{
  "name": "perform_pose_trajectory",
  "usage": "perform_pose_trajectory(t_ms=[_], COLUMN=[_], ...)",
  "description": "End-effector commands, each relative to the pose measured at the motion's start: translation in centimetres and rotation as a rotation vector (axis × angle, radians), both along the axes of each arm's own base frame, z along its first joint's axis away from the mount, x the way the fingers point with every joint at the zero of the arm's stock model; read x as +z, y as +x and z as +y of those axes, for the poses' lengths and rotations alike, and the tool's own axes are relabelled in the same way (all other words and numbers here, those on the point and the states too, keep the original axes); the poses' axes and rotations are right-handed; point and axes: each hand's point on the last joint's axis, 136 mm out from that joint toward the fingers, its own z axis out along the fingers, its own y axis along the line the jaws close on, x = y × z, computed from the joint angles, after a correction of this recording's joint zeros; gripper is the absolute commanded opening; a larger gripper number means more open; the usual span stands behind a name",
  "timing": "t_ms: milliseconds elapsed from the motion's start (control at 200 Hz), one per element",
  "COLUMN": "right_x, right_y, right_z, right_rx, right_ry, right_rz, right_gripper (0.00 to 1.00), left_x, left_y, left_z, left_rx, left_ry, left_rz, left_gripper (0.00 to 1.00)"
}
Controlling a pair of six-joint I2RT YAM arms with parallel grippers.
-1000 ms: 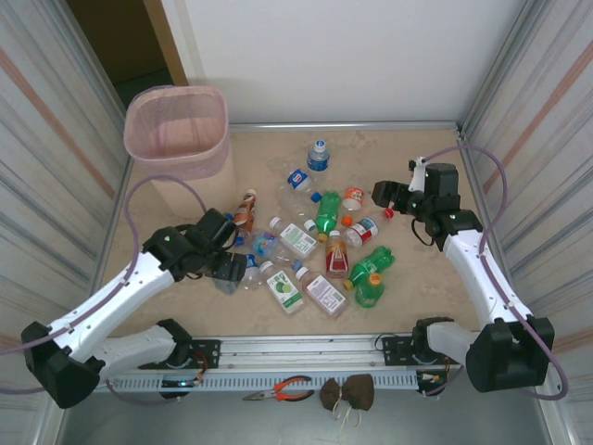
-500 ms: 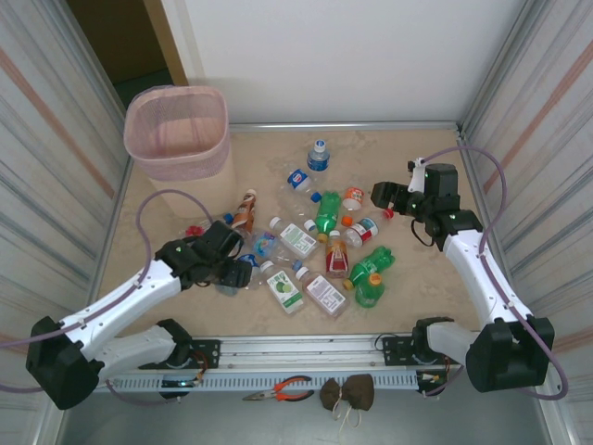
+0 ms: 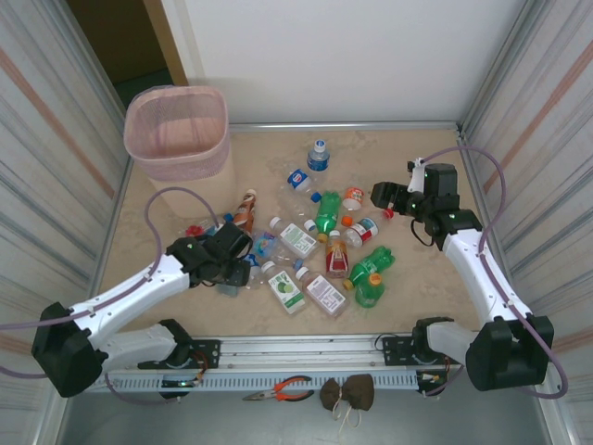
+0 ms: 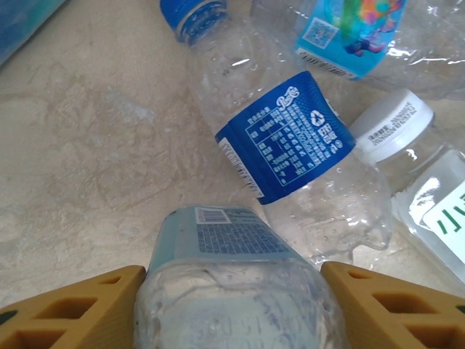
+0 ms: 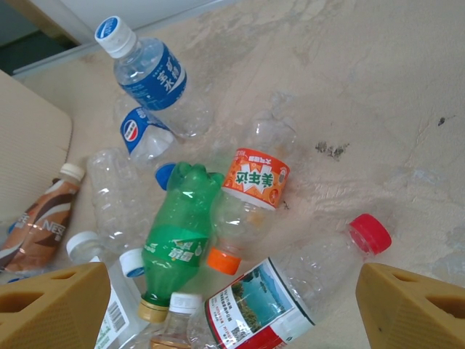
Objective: Put the plastic bottles in the bin
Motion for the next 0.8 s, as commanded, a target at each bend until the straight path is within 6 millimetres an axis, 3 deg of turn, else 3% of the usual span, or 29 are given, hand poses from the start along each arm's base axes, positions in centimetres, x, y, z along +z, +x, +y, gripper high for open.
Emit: perform_pose_trajectory(t_ms=[0,200,381,561,797], right_x=[1.7,1.9,2.4,3.0,3.9], right_y=[0.3,0.3,0.2,0.1,-0.1], right_z=[0.5,0.6,0.5,0.5,0.4], right_rx=[0.021,0.020,0.017,0.017,0.016], right_ry=[0.011,0.015,0.021,0.023,0.013], right_rz=[-0.032,-0.034,-0.042,-0.051,-0.068], right_gripper=[0.87,0.87,0.87,0.86,0.87], left_x=[0.1,1.8,5.6,11.4,21.6], left_y=[-0.4,-0.2,0.7,2.5,6.0], left_z=[1.2,1.3,0.9,-0.1,-1.6], left_rx=[0.037,0.030,-0.009,-0.071,-0.174], left_ry=[0.054,0.039,0.012,-0.037,-0.114], left_rz=[0.012,-0.028,-0.102,-0.196,-0.394], left_gripper=[0.59,0.54,0.54,0.53,0.53])
